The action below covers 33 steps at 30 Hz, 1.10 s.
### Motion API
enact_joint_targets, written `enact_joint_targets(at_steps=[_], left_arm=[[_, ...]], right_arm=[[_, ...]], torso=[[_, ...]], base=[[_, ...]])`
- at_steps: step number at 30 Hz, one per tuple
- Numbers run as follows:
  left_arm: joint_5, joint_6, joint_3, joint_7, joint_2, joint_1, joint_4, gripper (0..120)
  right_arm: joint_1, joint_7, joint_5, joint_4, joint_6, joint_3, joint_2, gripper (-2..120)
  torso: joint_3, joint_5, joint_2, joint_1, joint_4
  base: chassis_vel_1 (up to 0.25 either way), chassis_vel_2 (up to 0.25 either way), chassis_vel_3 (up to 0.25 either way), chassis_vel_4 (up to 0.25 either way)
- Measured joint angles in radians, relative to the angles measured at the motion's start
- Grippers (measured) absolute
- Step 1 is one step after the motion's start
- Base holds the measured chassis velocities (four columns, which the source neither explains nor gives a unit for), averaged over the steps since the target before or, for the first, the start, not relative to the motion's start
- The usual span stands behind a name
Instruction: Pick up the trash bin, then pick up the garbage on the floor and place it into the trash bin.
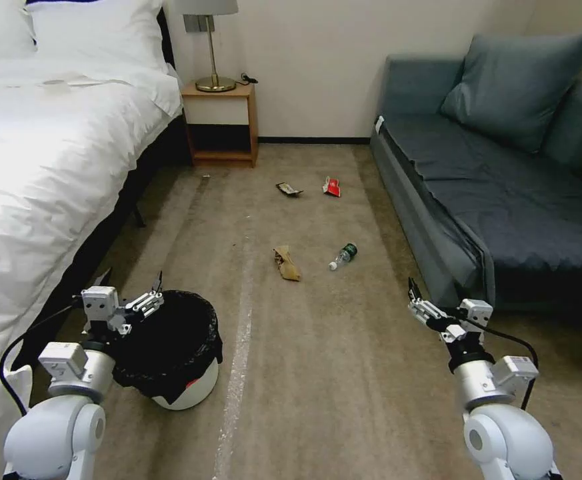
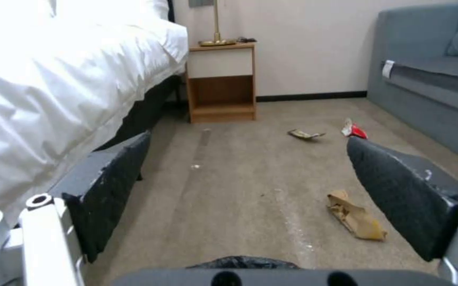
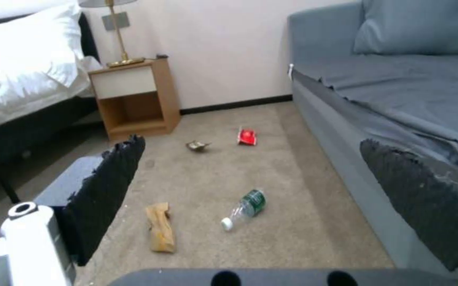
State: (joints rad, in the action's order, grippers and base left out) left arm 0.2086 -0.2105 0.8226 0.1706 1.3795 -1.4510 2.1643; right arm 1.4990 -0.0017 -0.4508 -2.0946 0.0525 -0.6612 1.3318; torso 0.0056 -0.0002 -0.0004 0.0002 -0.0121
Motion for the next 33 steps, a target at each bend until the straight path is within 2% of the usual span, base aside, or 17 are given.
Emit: enact_joint_targets(at_steps=[19, 33], left_arm=[[-0.002, 0.004, 0.004, -0.009, 0.009, -0.007, -0.007, 100], [-0.002, 0.006, 0.005, -0.009, 0.008, -0.010, -0.007, 99]], right_arm=[[0.025, -0.006, 0.060, 0.010, -0.021, 0.026, 0.000, 100], [0.021, -0.007, 0.060, 0.010, -0.019, 0.028, -0.001, 100]], torso=[[0.000, 0.0001, 0.000, 0.000, 0.0000], [0.000, 0.0000, 0.000, 0.000, 0.0000]], base=[[0.000, 0.000, 0.000, 0.000], [0.000, 0.000, 0.000, 0.000]])
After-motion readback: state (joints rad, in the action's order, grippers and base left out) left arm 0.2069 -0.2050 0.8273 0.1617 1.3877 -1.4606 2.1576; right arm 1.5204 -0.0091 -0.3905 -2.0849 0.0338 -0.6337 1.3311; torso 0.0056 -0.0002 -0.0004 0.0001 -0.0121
